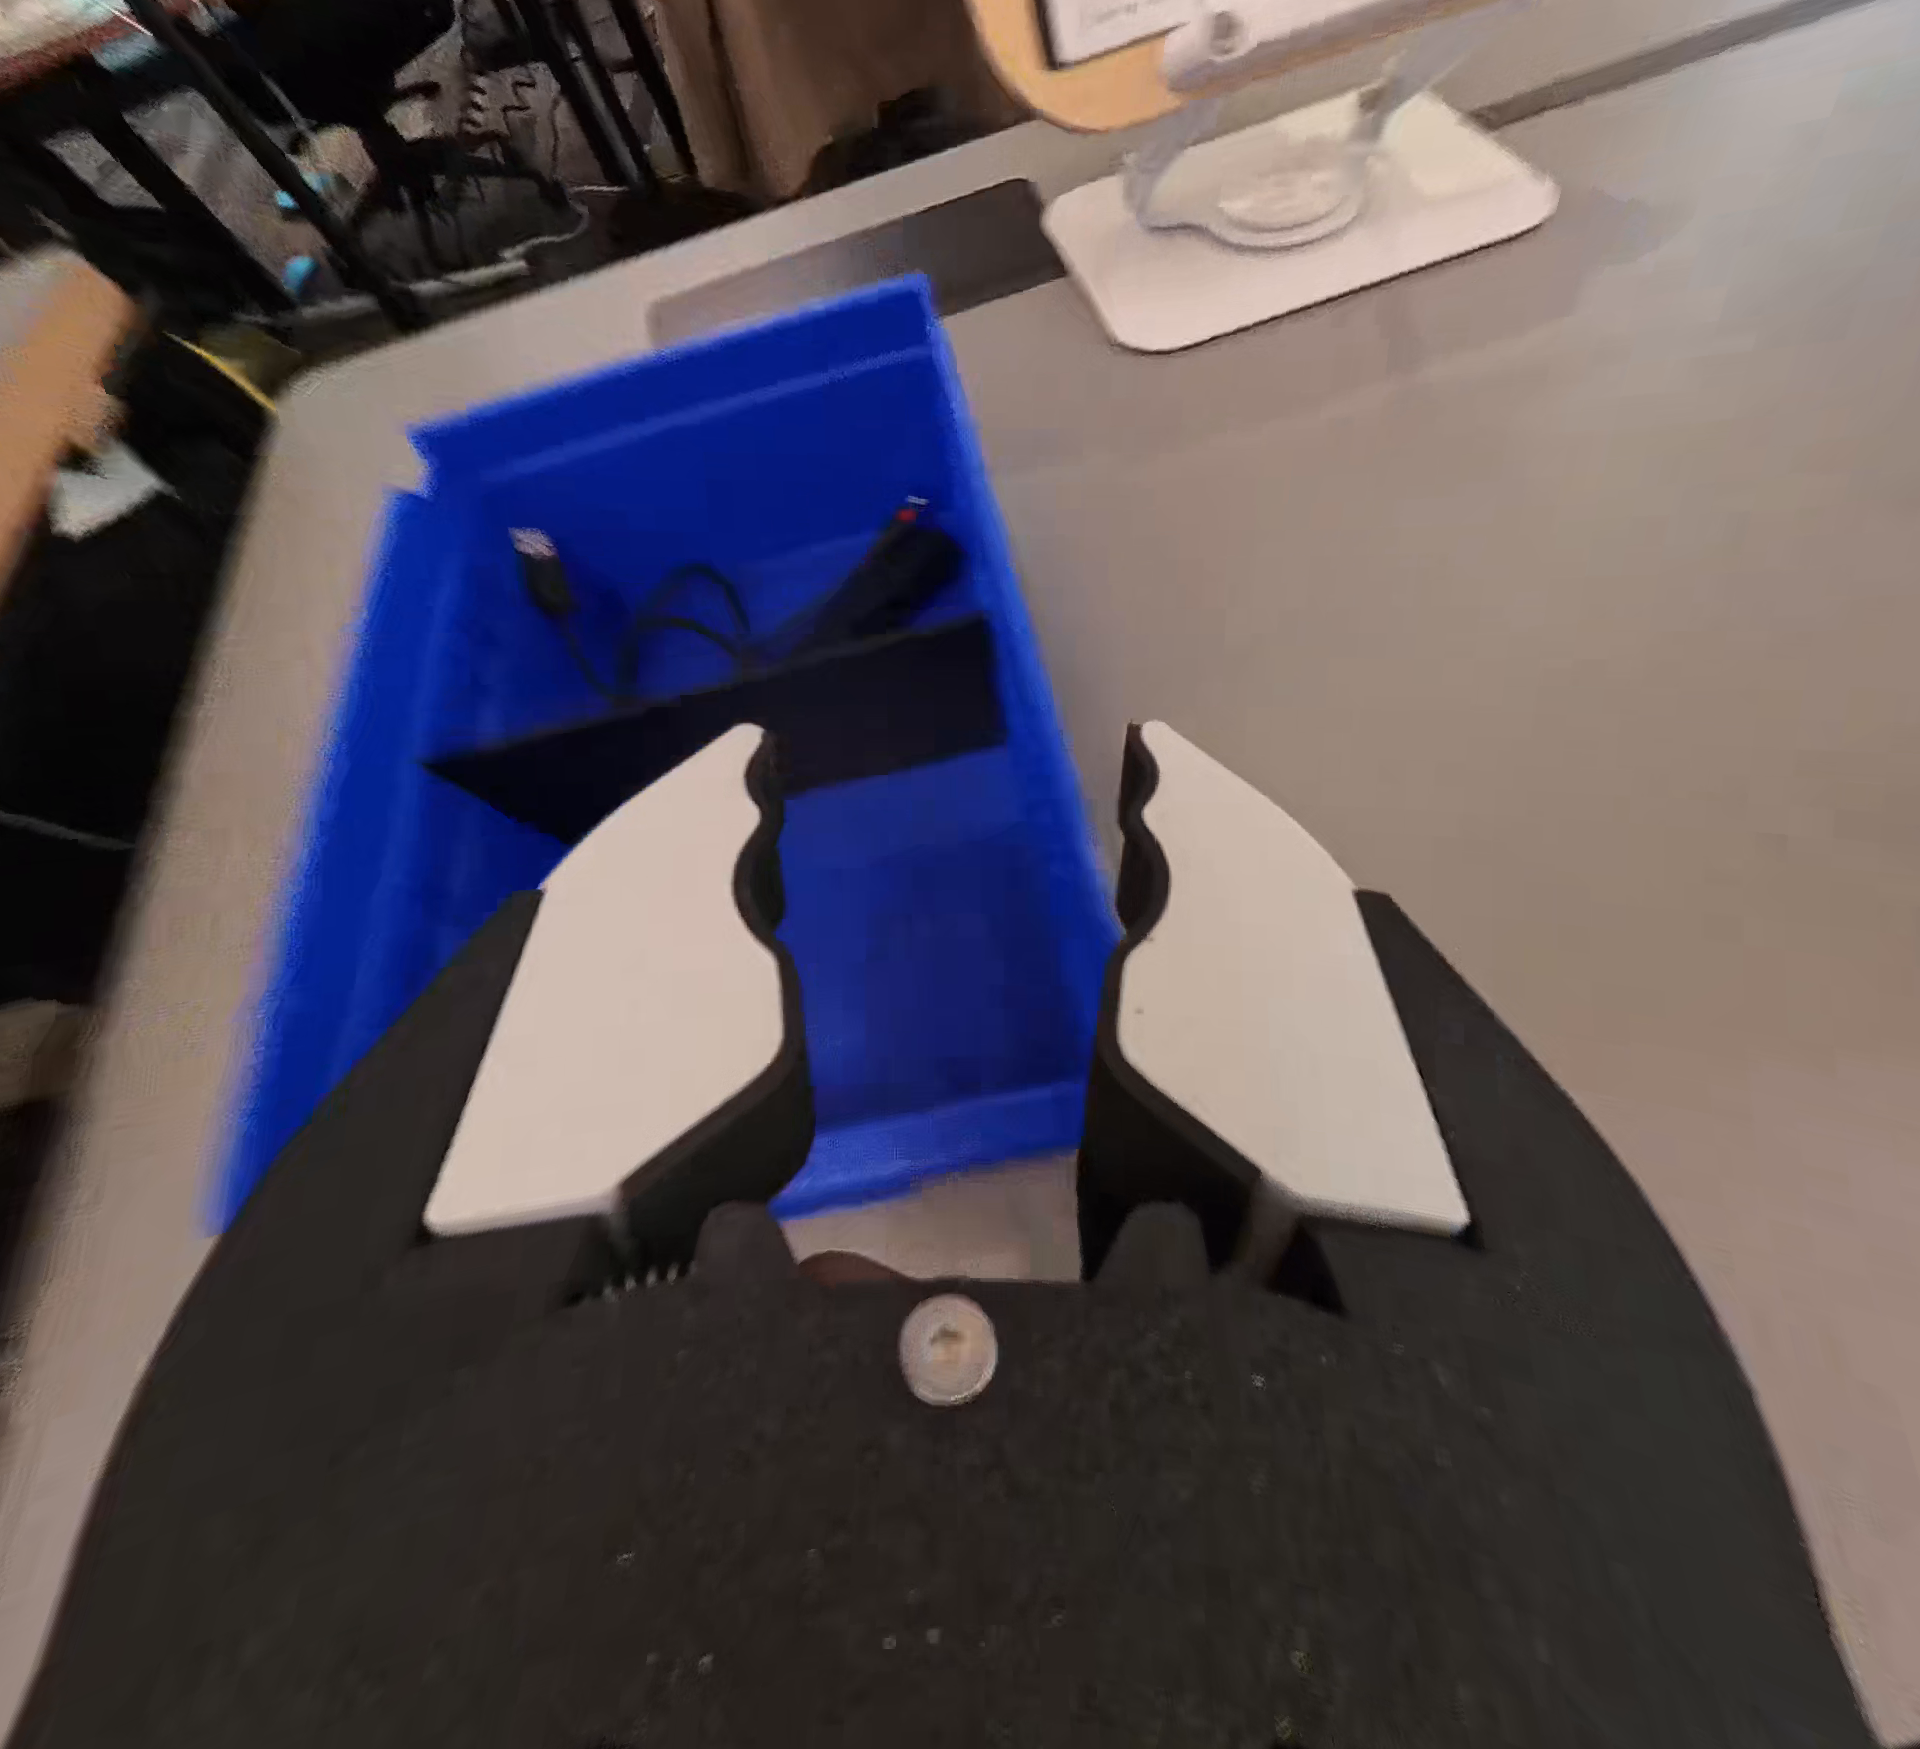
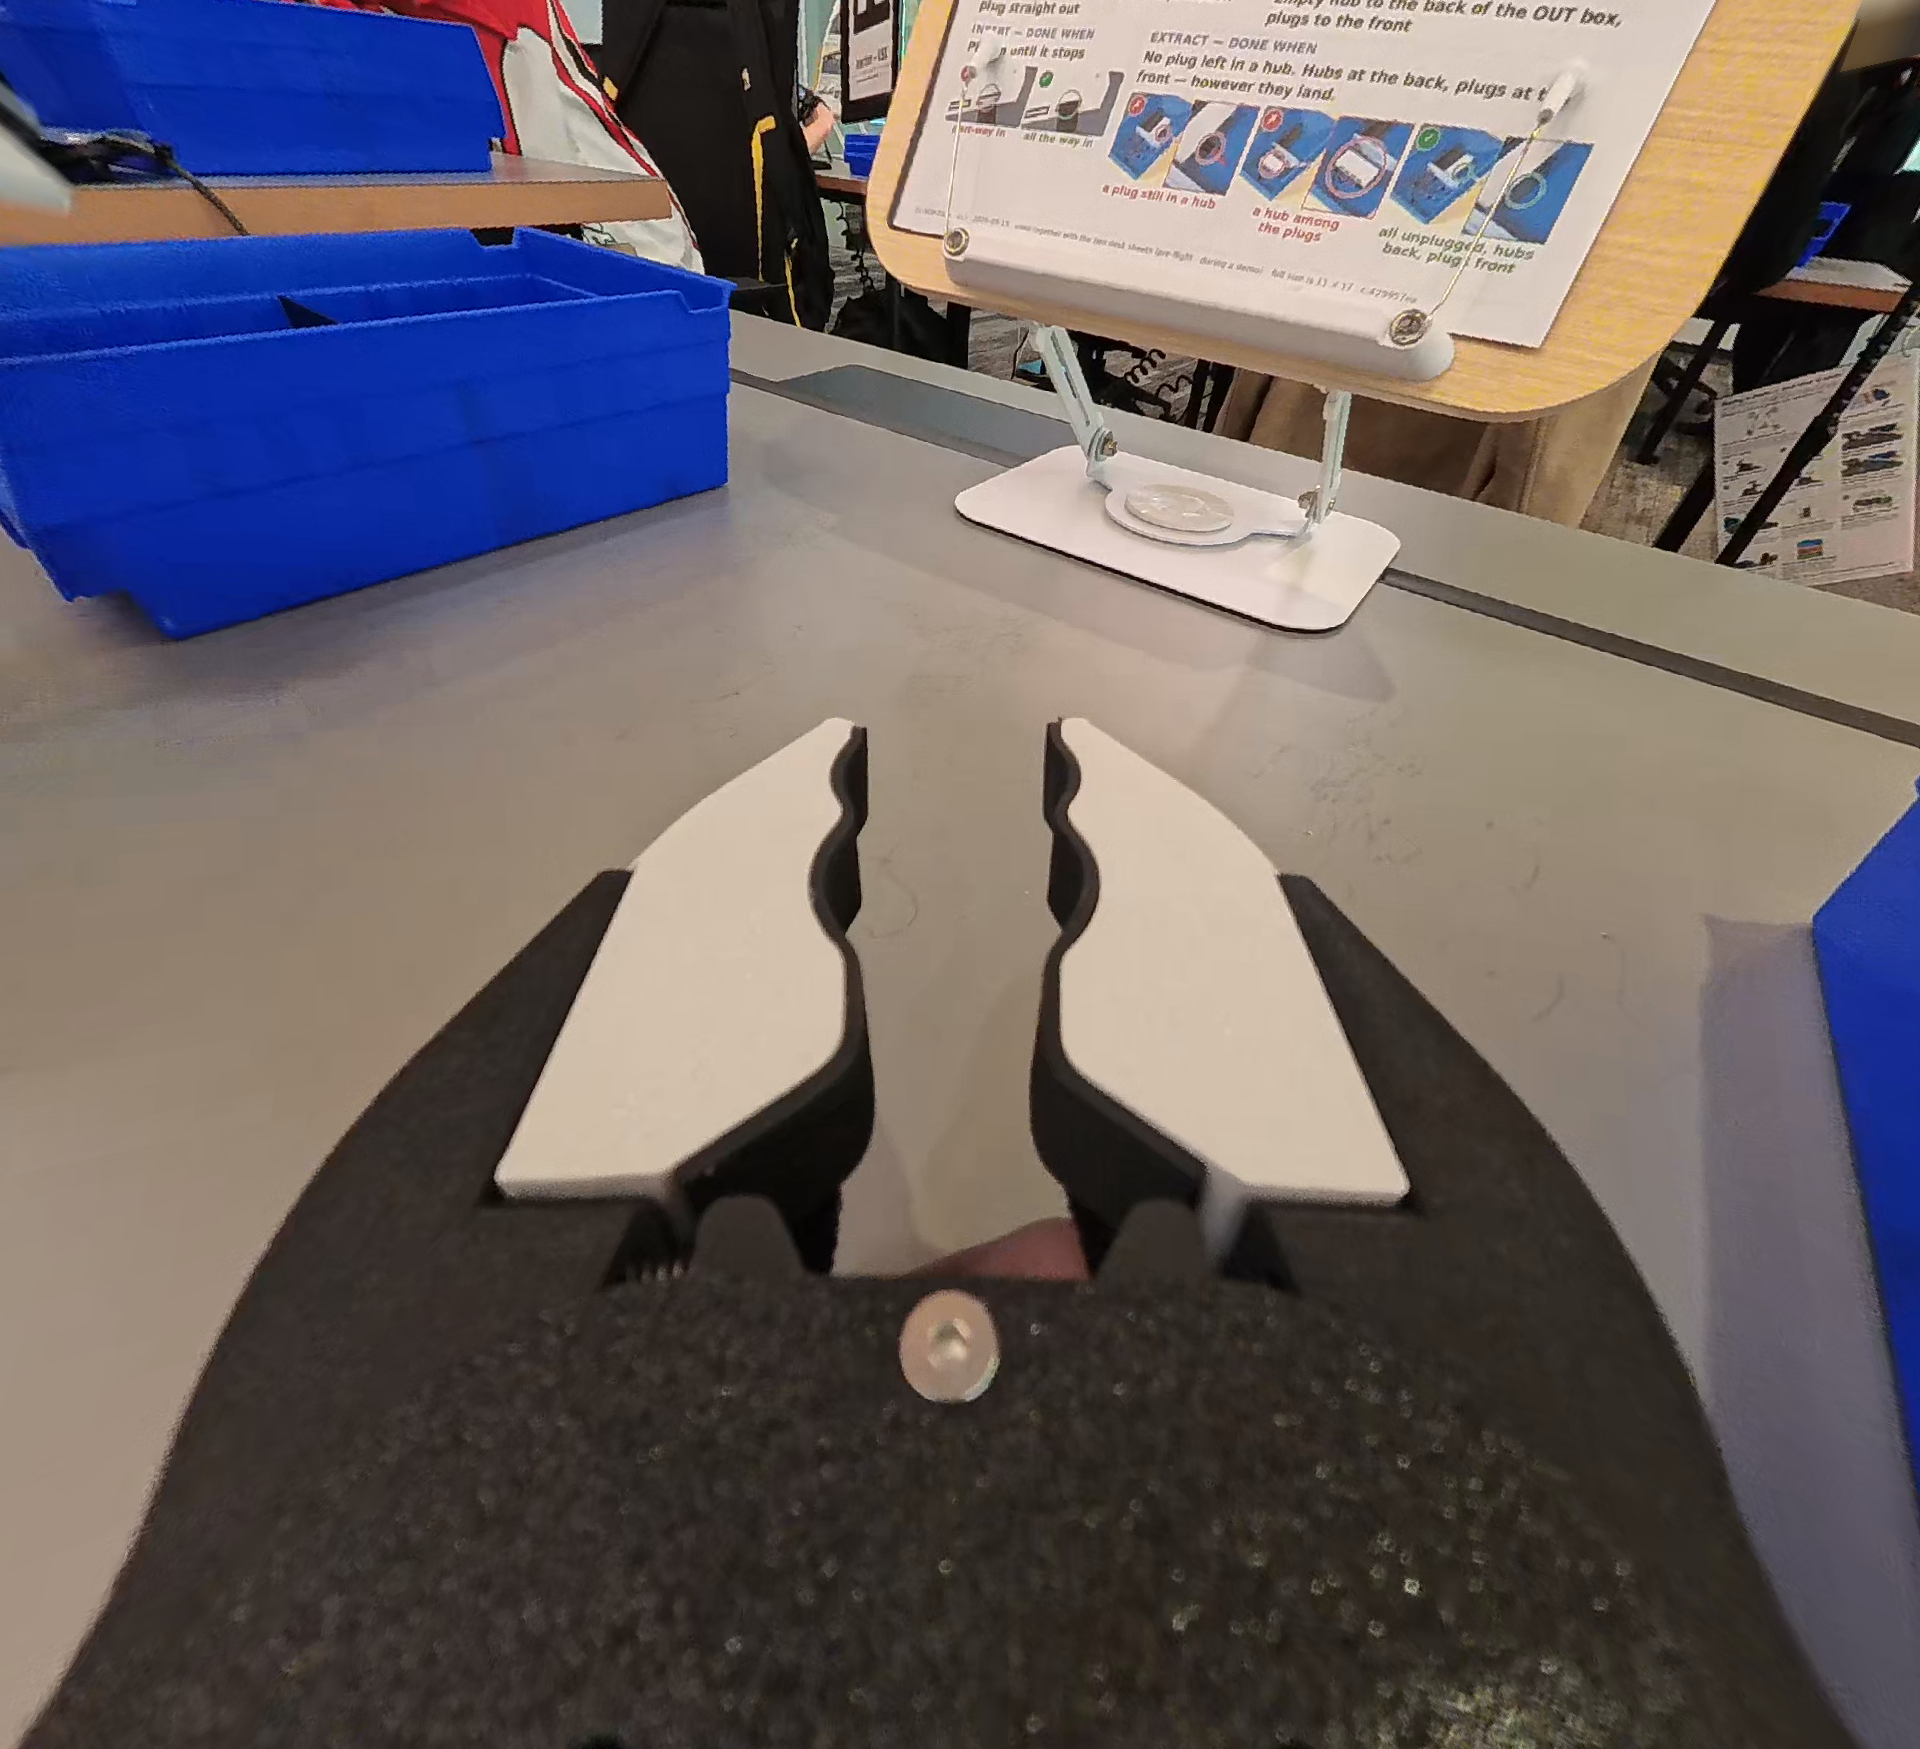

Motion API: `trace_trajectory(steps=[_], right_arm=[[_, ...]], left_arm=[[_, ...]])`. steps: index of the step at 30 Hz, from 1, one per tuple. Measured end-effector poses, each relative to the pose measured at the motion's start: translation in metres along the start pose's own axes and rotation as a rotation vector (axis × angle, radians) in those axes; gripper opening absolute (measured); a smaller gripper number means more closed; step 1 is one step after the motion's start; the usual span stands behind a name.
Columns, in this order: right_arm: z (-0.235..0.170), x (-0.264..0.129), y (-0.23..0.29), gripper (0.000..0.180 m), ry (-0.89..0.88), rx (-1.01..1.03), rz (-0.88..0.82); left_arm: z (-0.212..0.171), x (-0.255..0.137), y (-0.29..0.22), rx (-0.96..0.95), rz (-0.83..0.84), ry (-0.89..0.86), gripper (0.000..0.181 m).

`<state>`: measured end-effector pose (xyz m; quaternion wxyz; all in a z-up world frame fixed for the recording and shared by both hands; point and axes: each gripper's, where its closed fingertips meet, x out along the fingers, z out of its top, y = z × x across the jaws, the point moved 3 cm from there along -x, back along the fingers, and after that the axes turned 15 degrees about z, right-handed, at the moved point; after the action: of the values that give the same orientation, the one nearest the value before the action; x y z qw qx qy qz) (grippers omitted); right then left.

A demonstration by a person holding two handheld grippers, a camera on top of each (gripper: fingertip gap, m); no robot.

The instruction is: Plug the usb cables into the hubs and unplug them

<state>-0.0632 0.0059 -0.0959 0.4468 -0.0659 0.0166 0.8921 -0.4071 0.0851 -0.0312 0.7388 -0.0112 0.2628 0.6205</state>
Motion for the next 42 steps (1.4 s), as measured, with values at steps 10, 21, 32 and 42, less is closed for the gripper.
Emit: trace_trajectory(steps=[10, 21, 32, 42], right_arm=[[0.000, 0.006, 0.005, 0.032, 0.022, -0.029, 0.020], [-0.002, 0.007, 0.004, 0.032, 0.024, 0.002, 0.044], [-0.002, 0.009, 0.006, 0.031, 0.028, 0.000, 0.063], [-0.001, 0.007, 0.007, 0.030, 0.016, -0.009, 0.065]], left_arm=[[0.038, 0.131, 0.028, 0.585, -0.326, 0.355, 0.053], [-0.029, 0.207, 0.000, 0.674, -0.596, 0.684, 0.061], [-0.045, 0.224, 0.000, 0.702, -0.630, 0.756, 0.053], [0.008, 0.198, 0.031, 0.468, -0.570, 0.477, 0.051]])
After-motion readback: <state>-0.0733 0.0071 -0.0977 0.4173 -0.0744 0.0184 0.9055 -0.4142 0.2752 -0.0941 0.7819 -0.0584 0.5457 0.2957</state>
